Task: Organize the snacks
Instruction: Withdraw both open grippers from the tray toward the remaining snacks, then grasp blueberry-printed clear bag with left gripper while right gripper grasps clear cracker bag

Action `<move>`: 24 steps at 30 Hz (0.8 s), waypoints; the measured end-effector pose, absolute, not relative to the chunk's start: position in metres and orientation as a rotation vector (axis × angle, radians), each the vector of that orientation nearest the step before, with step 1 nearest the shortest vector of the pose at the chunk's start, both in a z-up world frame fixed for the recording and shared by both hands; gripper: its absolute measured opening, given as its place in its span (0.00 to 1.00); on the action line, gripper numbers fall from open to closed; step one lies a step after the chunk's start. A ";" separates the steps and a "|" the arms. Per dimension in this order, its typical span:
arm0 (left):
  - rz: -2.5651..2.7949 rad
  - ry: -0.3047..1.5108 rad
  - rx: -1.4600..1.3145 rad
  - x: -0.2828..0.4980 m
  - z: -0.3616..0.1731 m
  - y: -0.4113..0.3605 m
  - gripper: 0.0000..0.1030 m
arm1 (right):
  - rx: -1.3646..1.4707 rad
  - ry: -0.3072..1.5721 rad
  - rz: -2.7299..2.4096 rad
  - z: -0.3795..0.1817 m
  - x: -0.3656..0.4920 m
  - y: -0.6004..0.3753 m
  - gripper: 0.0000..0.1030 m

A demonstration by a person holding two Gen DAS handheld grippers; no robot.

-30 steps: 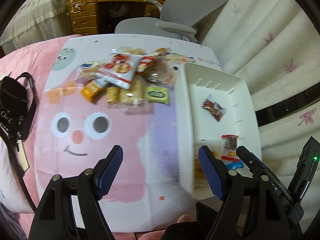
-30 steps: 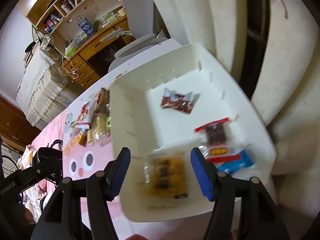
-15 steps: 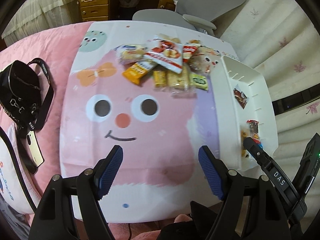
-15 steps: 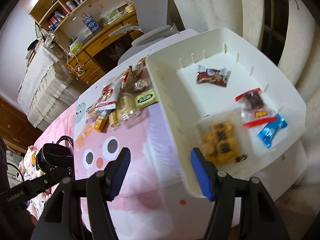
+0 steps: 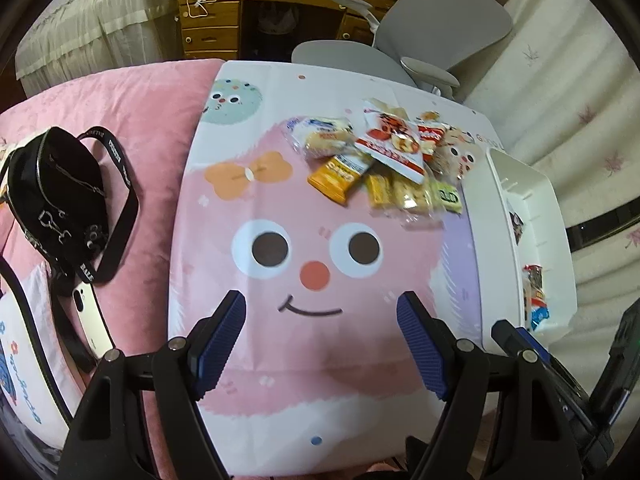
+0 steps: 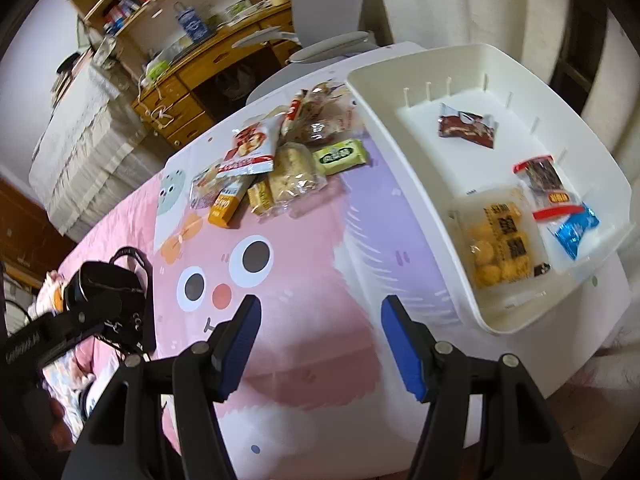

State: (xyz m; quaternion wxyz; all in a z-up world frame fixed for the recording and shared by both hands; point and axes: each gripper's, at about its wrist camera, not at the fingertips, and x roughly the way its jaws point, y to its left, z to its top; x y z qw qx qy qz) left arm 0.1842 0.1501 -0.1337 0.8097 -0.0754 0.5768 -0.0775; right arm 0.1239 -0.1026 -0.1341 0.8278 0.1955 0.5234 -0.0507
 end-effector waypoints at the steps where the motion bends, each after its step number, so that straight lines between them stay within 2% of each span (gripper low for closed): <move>1: -0.164 1.236 -0.157 0.188 -0.135 0.151 0.75 | 0.408 1.112 -0.104 -0.134 0.125 -0.101 0.61; 5: -0.165 1.260 -0.148 0.208 -0.141 0.153 0.78 | 0.376 1.114 -0.085 -0.140 0.138 -0.095 0.61; 24: -0.080 1.331 -0.063 0.342 -0.189 0.135 0.78 | 0.320 1.098 0.030 -0.190 0.230 -0.085 0.61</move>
